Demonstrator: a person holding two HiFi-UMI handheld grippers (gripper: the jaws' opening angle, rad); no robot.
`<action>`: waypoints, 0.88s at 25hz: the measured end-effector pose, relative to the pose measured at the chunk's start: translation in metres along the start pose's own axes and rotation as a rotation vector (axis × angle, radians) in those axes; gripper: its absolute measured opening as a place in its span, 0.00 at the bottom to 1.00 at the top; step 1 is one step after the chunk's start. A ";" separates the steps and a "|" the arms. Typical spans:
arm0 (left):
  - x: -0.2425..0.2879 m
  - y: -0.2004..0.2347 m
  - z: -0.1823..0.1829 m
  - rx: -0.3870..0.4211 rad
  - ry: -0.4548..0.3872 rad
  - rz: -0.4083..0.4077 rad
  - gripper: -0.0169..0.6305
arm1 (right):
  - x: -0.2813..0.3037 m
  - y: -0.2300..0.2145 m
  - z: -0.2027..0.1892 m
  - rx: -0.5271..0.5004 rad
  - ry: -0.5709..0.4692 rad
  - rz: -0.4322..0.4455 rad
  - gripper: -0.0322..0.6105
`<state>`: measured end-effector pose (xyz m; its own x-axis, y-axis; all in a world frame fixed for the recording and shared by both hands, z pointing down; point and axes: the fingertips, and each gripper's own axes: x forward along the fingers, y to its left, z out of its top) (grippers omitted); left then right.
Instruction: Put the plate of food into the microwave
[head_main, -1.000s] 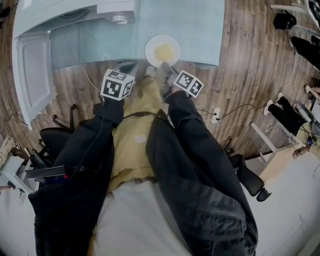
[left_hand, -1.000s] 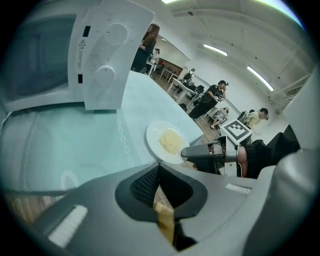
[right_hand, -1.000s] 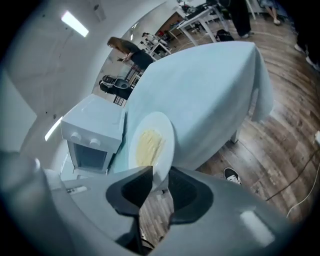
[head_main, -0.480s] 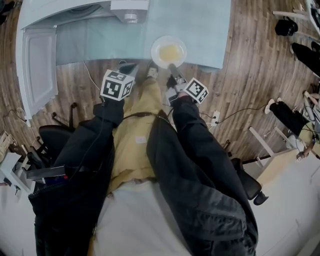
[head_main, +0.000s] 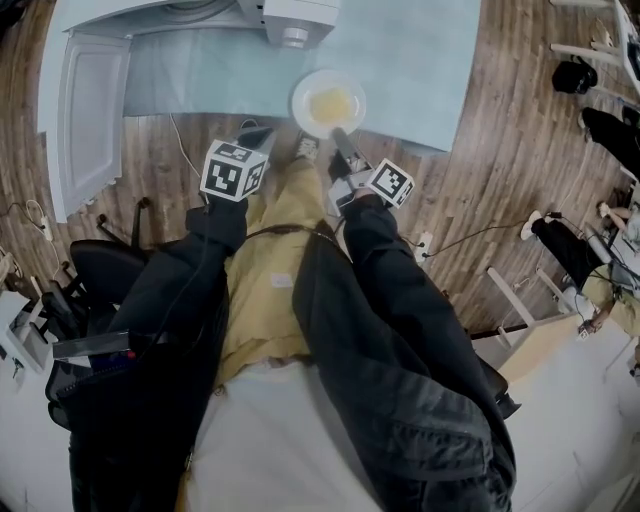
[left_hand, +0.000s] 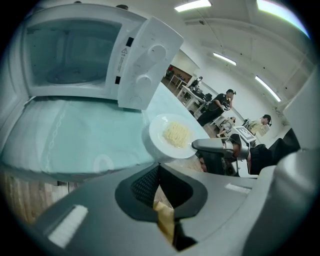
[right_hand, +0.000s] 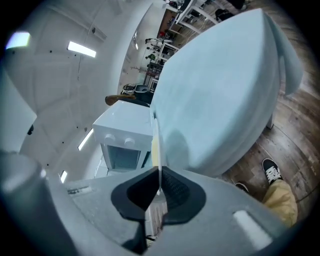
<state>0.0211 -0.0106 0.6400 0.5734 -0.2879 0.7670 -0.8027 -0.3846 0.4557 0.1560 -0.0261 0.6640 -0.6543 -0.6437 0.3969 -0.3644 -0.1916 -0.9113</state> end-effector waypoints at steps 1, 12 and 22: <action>-0.002 0.004 -0.001 -0.009 -0.004 0.005 0.02 | 0.007 0.004 -0.005 -0.002 0.020 0.007 0.06; -0.043 0.067 -0.019 -0.129 -0.058 0.081 0.02 | 0.086 0.049 -0.061 -0.069 0.212 0.078 0.06; -0.080 0.127 -0.034 -0.234 -0.101 0.143 0.02 | 0.156 0.089 -0.094 -0.083 0.303 0.116 0.06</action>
<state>-0.1323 -0.0065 0.6522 0.4561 -0.4151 0.7872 -0.8856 -0.1245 0.4474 -0.0410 -0.0735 0.6547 -0.8573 -0.4054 0.3173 -0.3211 -0.0608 -0.9451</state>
